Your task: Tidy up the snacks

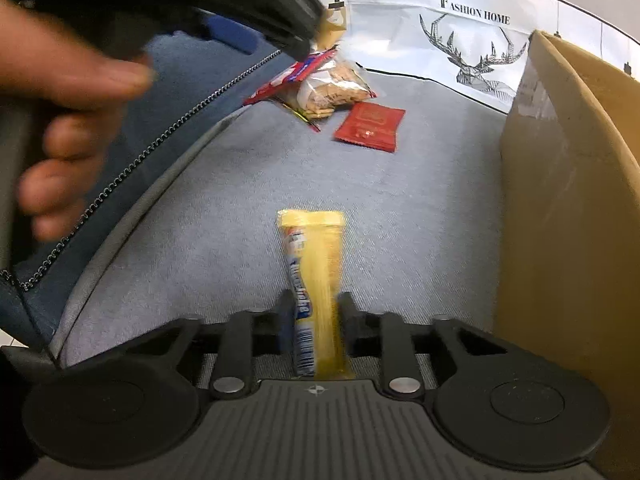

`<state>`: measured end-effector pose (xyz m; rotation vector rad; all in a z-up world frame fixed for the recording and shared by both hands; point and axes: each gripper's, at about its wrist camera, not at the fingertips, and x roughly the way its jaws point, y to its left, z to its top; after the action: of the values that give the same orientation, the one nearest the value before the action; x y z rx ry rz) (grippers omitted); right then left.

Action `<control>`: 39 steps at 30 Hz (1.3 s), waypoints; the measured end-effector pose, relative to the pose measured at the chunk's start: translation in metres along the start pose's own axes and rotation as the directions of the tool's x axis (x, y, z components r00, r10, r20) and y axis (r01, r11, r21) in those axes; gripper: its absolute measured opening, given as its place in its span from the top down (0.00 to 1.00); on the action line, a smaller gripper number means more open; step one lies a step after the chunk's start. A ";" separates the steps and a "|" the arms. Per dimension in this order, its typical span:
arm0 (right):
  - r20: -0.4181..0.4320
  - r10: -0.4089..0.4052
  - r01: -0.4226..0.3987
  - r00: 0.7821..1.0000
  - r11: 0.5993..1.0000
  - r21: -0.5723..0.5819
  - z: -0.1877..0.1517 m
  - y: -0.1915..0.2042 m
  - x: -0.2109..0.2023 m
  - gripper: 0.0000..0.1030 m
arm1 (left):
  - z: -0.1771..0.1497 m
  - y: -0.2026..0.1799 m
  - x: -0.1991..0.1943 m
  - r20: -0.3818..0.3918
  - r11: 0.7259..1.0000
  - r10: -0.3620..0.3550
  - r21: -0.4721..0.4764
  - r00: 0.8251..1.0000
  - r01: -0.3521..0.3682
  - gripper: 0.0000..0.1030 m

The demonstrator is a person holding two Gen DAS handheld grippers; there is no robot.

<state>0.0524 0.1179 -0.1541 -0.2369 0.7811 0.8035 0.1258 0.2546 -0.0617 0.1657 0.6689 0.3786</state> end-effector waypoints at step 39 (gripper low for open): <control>0.030 -0.018 0.018 0.999 1.000 -0.001 -0.009 0.003 -0.016 0.81 | -0.030 0.002 -0.097 0.056 0.988 -0.141 0.076 0.989 0.136 0.99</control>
<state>0.0382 0.1072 -0.1489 -0.2325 0.7486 0.7887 0.0359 0.2194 -0.0288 0.1974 0.6304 0.2153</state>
